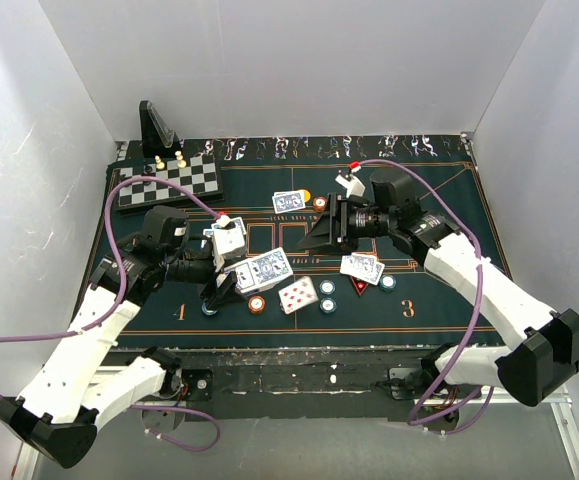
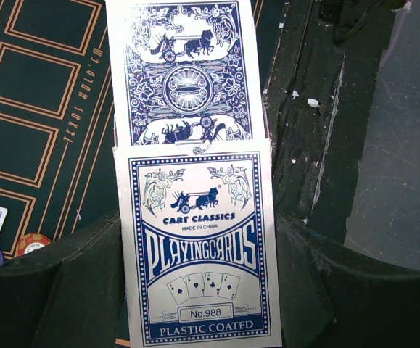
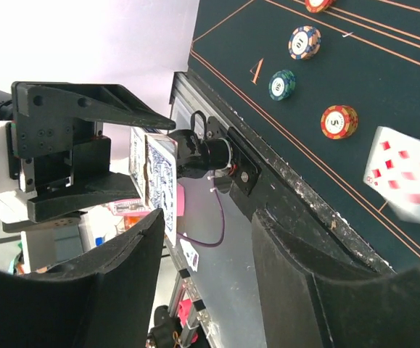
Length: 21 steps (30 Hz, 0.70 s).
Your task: Distribute texas hold em gaming equipment
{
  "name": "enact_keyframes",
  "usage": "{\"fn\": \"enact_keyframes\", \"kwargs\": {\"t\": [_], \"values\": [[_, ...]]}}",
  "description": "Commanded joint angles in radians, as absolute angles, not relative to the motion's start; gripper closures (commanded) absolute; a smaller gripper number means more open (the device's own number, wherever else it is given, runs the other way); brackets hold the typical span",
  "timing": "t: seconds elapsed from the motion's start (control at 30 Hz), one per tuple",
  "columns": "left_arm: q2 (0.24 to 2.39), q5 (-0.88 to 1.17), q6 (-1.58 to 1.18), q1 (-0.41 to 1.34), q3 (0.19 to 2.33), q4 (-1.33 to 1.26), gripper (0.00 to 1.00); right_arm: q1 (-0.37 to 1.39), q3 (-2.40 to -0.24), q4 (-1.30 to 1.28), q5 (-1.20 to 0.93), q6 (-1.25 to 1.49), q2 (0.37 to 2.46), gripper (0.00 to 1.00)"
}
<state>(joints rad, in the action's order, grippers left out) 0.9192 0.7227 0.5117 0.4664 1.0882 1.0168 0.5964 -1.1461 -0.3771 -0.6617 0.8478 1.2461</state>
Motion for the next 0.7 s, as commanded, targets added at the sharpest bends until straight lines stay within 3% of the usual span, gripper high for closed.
{"fn": "enact_keyframes", "kwargs": {"t": [0.0, 0.33, 0.47, 0.67], "values": [[0.902, 0.753, 0.508, 0.462, 1.106, 0.996, 0.98, 0.614, -1.108, -0.259, -0.718, 0.897, 1.259, 0.41], [0.9, 0.755, 0.509, 0.462, 1.109, 0.999, 0.98, 0.556, -1.132, -0.466, -0.531, 0.801, 1.22, 0.4], [0.896, 0.759, 0.509, 0.462, 1.111, 0.997, 0.98, 0.479, -1.026, -0.447, -0.518, 0.804, 1.236, 0.39], [0.888, 0.759, 0.509, 0.462, 1.111, 1.0, 0.99, 0.505, -0.992, -0.339, -0.531, 0.799, 1.409, 0.39]]}}
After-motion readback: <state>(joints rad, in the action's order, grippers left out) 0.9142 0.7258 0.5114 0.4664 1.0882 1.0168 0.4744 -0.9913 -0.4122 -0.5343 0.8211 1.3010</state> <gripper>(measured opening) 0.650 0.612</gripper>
